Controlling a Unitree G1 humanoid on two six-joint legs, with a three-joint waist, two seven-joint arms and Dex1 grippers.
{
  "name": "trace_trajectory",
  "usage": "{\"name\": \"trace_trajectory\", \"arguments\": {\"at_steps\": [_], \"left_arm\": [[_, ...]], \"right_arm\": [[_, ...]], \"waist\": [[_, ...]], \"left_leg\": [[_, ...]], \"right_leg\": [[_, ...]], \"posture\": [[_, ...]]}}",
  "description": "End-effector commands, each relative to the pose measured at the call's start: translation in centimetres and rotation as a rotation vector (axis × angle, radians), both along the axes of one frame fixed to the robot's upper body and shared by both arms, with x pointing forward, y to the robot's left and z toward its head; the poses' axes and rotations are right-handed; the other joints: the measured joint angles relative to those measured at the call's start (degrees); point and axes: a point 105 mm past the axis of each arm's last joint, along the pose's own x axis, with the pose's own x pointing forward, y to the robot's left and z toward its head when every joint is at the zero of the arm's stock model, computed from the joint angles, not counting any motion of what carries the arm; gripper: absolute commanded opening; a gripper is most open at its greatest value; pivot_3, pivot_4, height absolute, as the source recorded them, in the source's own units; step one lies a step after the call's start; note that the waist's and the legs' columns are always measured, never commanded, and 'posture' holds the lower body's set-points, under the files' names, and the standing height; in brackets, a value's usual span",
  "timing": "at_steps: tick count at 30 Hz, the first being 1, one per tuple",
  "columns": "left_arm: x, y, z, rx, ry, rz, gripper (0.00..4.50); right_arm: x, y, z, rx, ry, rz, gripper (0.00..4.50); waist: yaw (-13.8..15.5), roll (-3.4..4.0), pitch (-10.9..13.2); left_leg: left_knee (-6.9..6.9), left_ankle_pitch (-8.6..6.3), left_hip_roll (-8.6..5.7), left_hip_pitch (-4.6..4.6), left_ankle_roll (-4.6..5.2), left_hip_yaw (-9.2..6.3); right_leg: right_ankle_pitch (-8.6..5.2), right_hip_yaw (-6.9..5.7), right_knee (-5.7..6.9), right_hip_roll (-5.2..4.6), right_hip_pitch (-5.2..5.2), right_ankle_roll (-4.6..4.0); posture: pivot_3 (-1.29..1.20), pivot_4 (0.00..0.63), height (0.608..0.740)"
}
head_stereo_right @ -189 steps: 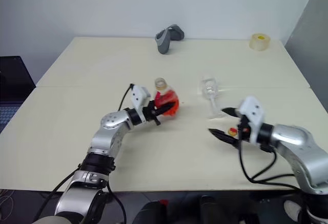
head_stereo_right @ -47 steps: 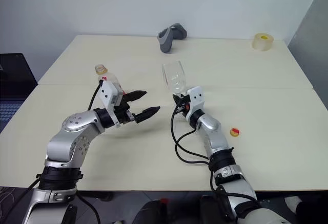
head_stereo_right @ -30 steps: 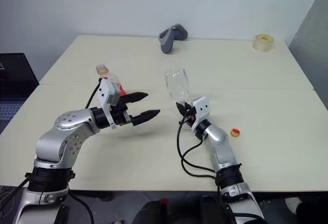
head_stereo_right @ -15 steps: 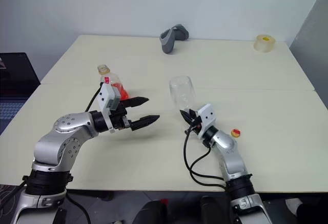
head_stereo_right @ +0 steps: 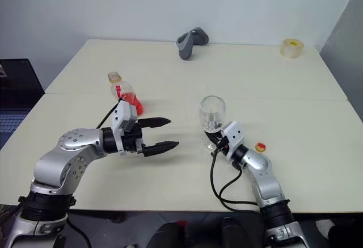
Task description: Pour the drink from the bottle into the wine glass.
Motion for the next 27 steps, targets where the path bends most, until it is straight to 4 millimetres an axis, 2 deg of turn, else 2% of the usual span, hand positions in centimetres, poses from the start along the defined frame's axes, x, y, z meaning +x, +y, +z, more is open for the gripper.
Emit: {"name": "trace_trajectory", "arguments": {"at_steps": [1,8,11,19,25,27], "left_arm": [[-0.2,-0.2,0.5,0.014,-0.049,-0.026,4.50],[-0.2,-0.5,0.8,0.008,-0.087,-0.041,4.50],[-0.2,-0.6,0.8,0.014,-0.096,-0.041,4.50],[-0.2,-0.7,0.8,0.014,-0.101,-0.033,4.50],[-0.2,-0.8,0.8,0.015,-0.103,-0.033,4.50],[-0.1,-0.8,0.8,0.014,-0.105,-0.034,4.50]], "right_arm": [[-0.5,-0.1,-2.1,-0.023,0.097,0.002,1.14],[-0.4,-0.4,-1.8,-0.041,0.084,-0.005,3.61],[-0.3,-0.7,-1.1,-0.010,0.084,-0.015,4.48],[-1.4,-0.5,1.5,0.066,0.066,0.010,4.48],[-1.6,0.0,1.3,0.034,0.069,0.022,4.48],[-1.3,0.2,1.2,0.036,0.070,0.005,4.12]], "waist": [[0.0,-0.03,0.0],[-0.2,0.02,0.0],[-0.2,0.02,0.0],[-0.1,0.03,0.0],[-0.2,0.03,0.0],[-0.2,0.03,0.0]], "left_leg": [[0.00,0.00,0.00,0.00,0.00,0.00],[-0.02,0.00,0.06,-0.02,0.00,0.02],[-0.02,0.00,0.06,-0.02,0.00,0.02],[-0.02,0.00,0.06,-0.03,0.00,0.00],[-0.02,0.00,0.06,-0.03,0.01,0.01],[-0.02,0.00,0.06,-0.03,0.01,0.01]], "right_leg": [[0.00,0.00,-0.01,0.00,0.00,0.00],[-0.01,0.03,0.02,0.08,-0.05,-0.03],[-0.02,0.04,0.01,0.08,-0.05,-0.04],[-0.02,0.03,0.02,0.08,-0.05,-0.04],[-0.02,0.02,0.01,0.08,-0.05,-0.04],[-0.02,0.02,0.01,0.09,-0.05,-0.04]], "posture": [[0.00,0.150,0.740],[0.00,0.150,0.740],[0.00,0.150,0.740],[0.00,0.150,0.740],[0.00,0.150,0.740],[0.00,0.150,0.740]]}}
